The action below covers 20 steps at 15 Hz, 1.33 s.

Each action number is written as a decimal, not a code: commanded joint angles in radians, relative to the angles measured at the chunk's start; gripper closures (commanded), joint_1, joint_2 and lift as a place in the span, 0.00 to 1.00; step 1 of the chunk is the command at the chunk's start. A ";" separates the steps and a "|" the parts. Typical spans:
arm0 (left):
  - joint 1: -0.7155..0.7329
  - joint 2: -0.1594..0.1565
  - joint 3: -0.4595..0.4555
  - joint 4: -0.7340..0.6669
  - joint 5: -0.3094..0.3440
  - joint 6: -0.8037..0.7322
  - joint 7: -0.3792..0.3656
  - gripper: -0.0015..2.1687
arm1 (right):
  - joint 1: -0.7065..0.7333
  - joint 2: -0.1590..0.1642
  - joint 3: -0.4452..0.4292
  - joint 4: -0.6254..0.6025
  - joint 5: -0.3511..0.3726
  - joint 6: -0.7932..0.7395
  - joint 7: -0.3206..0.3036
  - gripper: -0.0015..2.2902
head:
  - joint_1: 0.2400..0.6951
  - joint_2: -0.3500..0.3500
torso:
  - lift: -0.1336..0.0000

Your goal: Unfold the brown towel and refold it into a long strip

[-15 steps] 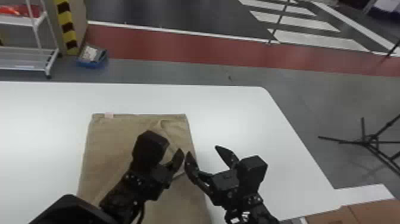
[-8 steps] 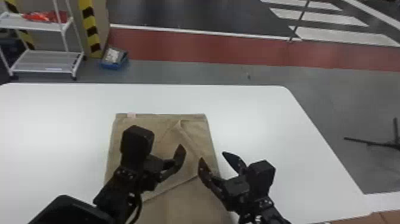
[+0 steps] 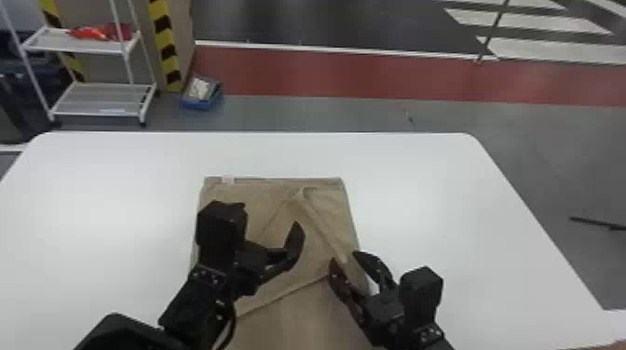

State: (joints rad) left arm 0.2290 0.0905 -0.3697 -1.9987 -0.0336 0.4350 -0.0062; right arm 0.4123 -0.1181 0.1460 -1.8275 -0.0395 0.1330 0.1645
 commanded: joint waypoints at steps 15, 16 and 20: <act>-0.011 0.000 0.011 0.026 0.012 0.000 -0.005 0.02 | 0.007 0.003 0.020 -0.095 0.061 0.118 0.023 0.53 | 1.00 0.37 | 0.08; -0.011 0.000 0.012 0.026 0.012 0.000 -0.005 0.02 | 0.005 0.003 0.021 -0.099 0.072 0.124 0.023 0.53 | 1.00 0.37 | 0.08; -0.026 0.000 0.028 0.054 0.018 -0.003 -0.002 0.02 | 0.016 0.000 0.007 -0.130 0.075 0.127 0.033 0.62 | 1.00 0.37 | 0.08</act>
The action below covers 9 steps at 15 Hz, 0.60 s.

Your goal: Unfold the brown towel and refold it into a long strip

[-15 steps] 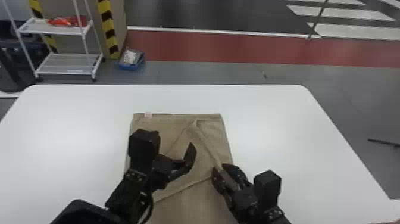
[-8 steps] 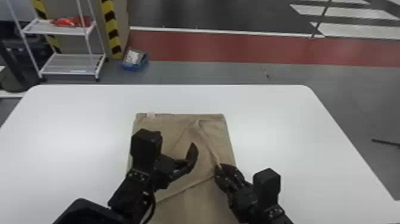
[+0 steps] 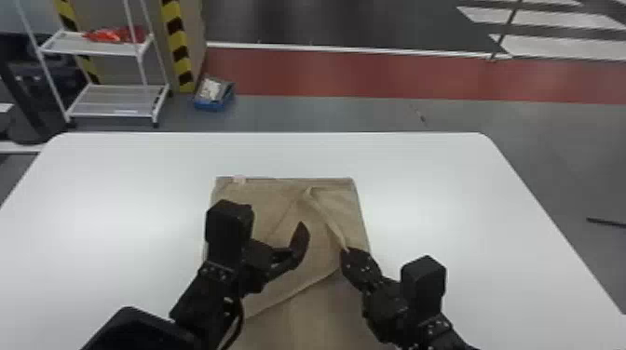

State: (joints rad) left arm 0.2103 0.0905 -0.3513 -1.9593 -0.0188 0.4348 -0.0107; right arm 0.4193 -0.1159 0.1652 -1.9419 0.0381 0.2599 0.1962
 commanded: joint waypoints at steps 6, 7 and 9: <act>-0.043 -0.002 0.051 0.077 0.022 -0.073 0.005 0.02 | 0.067 -0.028 -0.355 -0.074 -0.199 -0.006 0.014 0.62 | 1.00 0.27 | 0.08; -0.048 0.000 0.054 0.082 0.025 -0.073 0.005 0.02 | 0.065 -0.028 -0.429 -0.074 -0.242 0.006 0.023 0.62 | 1.00 0.24 | 0.08; -0.058 -0.002 0.060 0.099 0.026 -0.073 0.005 0.02 | 0.041 -0.022 -0.561 -0.069 -0.288 0.043 0.043 0.62 | 1.00 0.15 | 0.08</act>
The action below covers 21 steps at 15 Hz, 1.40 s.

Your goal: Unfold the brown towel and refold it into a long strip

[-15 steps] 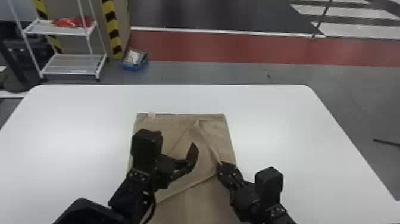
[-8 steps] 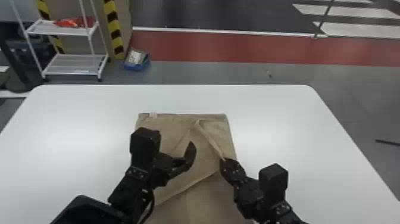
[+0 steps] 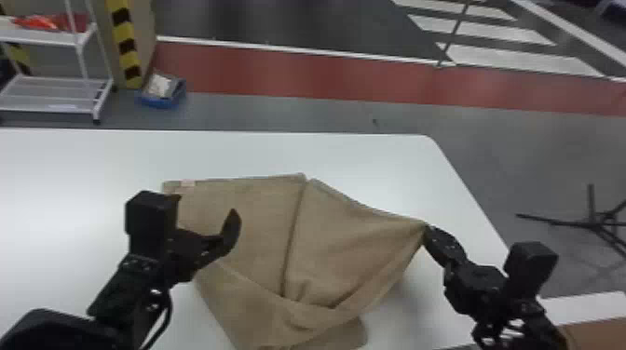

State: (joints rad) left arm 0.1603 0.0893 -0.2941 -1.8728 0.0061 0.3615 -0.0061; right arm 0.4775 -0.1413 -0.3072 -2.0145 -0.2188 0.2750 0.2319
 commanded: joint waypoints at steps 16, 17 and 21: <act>-0.104 -0.005 0.030 0.205 0.017 0.003 -0.009 0.07 | -0.206 0.115 -0.311 0.034 0.032 0.197 0.098 0.62 | 1.00 0.00 | 0.08; -0.104 -0.003 0.038 0.205 0.022 0.012 -0.021 0.09 | -0.201 0.118 -0.302 0.033 0.035 0.191 0.099 0.62 | 1.00 0.00 | 0.08; -0.110 -0.003 0.062 0.211 0.023 0.086 -0.055 0.13 | -0.200 0.118 -0.296 0.033 0.042 0.178 0.103 0.62 | 1.00 0.00 | 0.08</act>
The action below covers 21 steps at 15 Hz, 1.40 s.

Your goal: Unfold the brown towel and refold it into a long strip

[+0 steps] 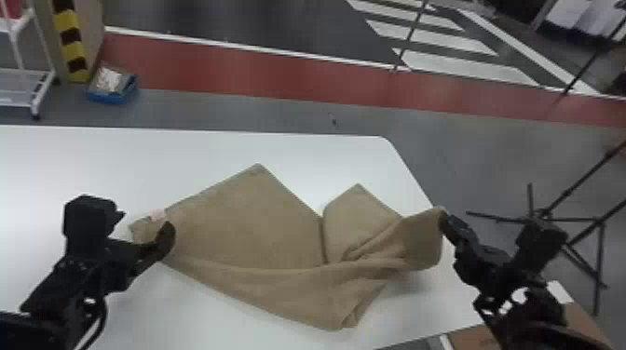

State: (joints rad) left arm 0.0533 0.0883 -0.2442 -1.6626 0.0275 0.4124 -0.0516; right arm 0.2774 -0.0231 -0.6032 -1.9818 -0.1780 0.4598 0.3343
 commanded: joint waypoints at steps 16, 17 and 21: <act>-0.012 -0.002 0.063 0.046 0.051 -0.033 -0.051 0.59 | -0.015 -0.004 -0.003 0.051 0.023 -0.040 0.022 0.62 | 1.00 0.00 | 0.08; 0.007 -0.002 0.069 0.041 0.057 -0.097 -0.045 0.73 | -0.015 -0.004 -0.003 0.051 0.023 -0.040 0.022 0.62 | 1.00 0.00 | 0.08; 0.083 0.004 0.106 -0.108 0.097 -0.094 -0.056 0.75 | -0.018 -0.011 0.000 0.038 0.043 -0.059 0.049 0.62 | 1.00 0.00 | 0.08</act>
State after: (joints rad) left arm 0.1026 0.0916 -0.1555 -1.7056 0.1169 0.3084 -0.1074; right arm 0.2606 -0.0320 -0.6035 -1.9365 -0.1462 0.4145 0.3741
